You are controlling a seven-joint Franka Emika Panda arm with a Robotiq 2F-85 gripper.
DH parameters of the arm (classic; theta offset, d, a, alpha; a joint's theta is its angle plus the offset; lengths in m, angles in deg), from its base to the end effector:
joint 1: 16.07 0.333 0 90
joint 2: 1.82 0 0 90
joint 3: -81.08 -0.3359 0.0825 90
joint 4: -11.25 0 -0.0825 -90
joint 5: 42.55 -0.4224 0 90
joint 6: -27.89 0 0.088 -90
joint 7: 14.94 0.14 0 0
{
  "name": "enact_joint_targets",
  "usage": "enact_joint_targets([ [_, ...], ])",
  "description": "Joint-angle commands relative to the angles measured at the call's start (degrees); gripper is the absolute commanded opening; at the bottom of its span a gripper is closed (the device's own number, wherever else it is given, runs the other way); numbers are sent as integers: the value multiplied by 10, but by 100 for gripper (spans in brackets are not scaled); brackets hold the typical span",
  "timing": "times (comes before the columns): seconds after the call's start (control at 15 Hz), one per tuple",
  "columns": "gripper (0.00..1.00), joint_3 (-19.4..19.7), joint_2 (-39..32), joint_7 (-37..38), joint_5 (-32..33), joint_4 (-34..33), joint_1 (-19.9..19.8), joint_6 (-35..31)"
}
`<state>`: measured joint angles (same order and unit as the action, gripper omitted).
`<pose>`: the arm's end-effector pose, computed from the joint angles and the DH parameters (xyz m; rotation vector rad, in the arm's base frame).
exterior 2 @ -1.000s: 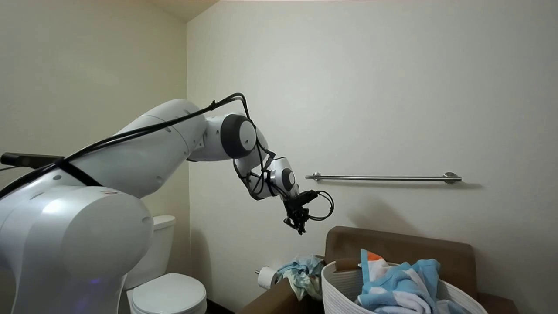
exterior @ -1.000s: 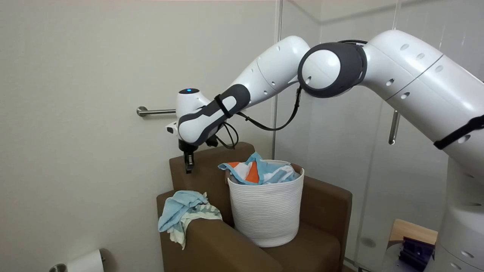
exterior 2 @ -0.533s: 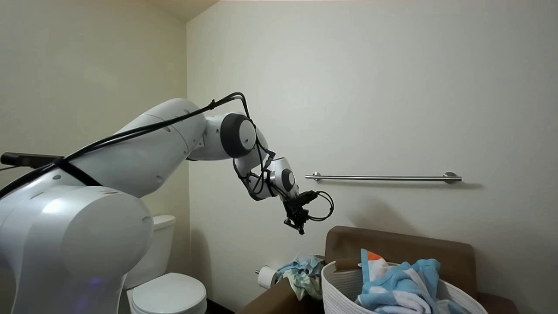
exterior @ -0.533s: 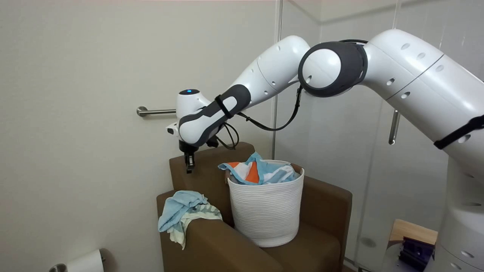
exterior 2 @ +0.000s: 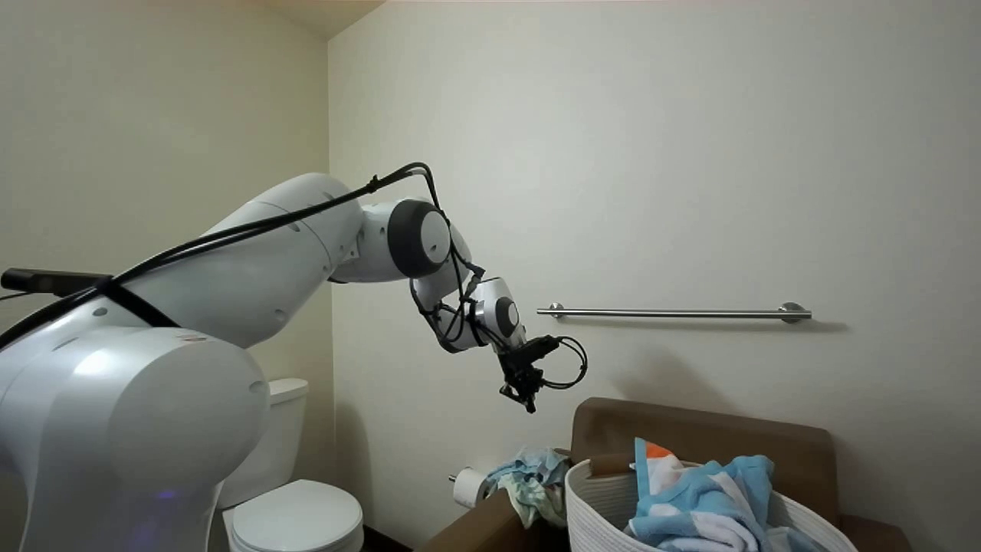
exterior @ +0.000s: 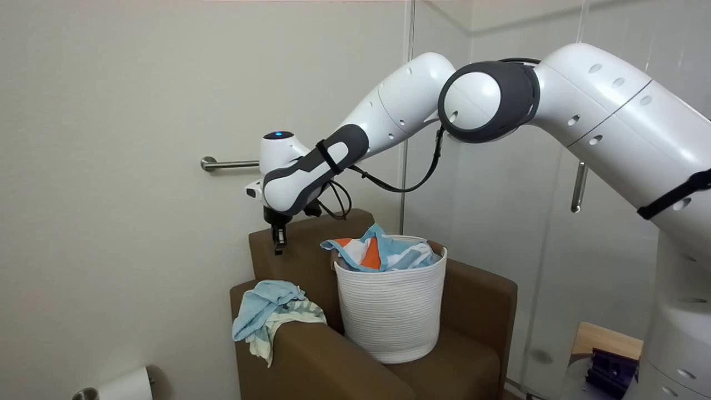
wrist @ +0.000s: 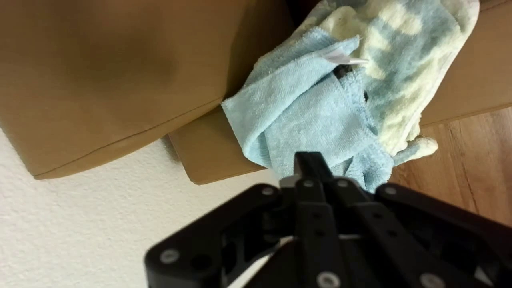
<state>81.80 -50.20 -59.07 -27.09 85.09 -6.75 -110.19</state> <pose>0.8221 0.1193 0.2294 2.4190 1.4868 0.2807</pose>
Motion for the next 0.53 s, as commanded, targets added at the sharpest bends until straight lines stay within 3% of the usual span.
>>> enact_joint_targets([
  [0.0,28,-9,12,17,21,15,-8,5],
  [0.13,31,-9,10,17,22,14,-7,8],
  [0.4,55,-17,-2,8,16,-3,-11,12],
  [0.47,37,-18,-2,8,16,-3,-11,13],
])
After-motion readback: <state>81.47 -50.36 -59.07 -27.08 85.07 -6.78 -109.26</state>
